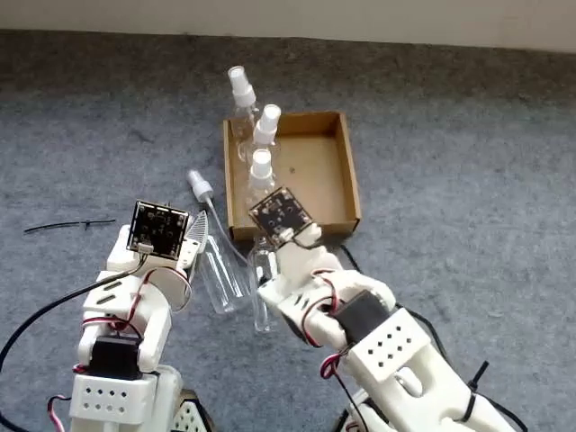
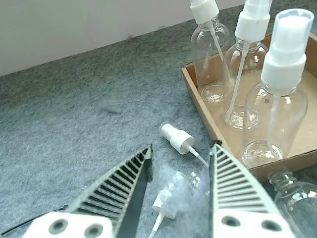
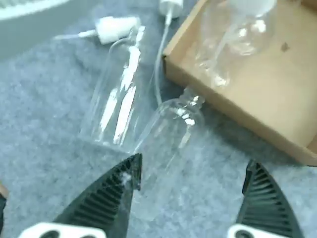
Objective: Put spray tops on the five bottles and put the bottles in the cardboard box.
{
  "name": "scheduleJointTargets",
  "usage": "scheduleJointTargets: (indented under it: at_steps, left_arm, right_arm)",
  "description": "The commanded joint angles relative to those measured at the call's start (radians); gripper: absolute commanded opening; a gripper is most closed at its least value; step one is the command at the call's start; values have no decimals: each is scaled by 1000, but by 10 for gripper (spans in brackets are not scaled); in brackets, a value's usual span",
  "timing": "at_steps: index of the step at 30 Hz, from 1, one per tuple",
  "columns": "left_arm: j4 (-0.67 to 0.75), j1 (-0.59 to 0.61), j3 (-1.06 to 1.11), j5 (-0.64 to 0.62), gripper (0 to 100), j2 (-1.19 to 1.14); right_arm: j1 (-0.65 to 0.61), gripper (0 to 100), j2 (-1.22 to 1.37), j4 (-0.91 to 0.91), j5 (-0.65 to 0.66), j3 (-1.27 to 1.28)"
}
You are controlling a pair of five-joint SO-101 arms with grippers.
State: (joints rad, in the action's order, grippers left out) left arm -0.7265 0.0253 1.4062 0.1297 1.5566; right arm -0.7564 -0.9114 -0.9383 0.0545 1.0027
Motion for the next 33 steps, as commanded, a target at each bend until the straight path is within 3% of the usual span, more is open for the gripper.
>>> scheduleJointTargets:
  at_steps: [1, 8, 15, 22, 33]
  left_arm:
    - [6, 5, -5, 2, 172, 16]
    - [6, 7, -5, 2, 172, 16]
    - [6, 7, -5, 3, 172, 16]
    - [6, 7, -5, 3, 172, 16]
    - [6, 7, -5, 3, 172, 16]
  right_arm:
    - [-90, 271, 68, -25, -109, -76]
    - [-113, 271, 288, -22, -227, -131]
    - [-111, 271, 337, -19, -229, -122]
    - [-116, 271, 335, 120, -230, -30]
    - [-113, 265, 335, 122, -230, 22]
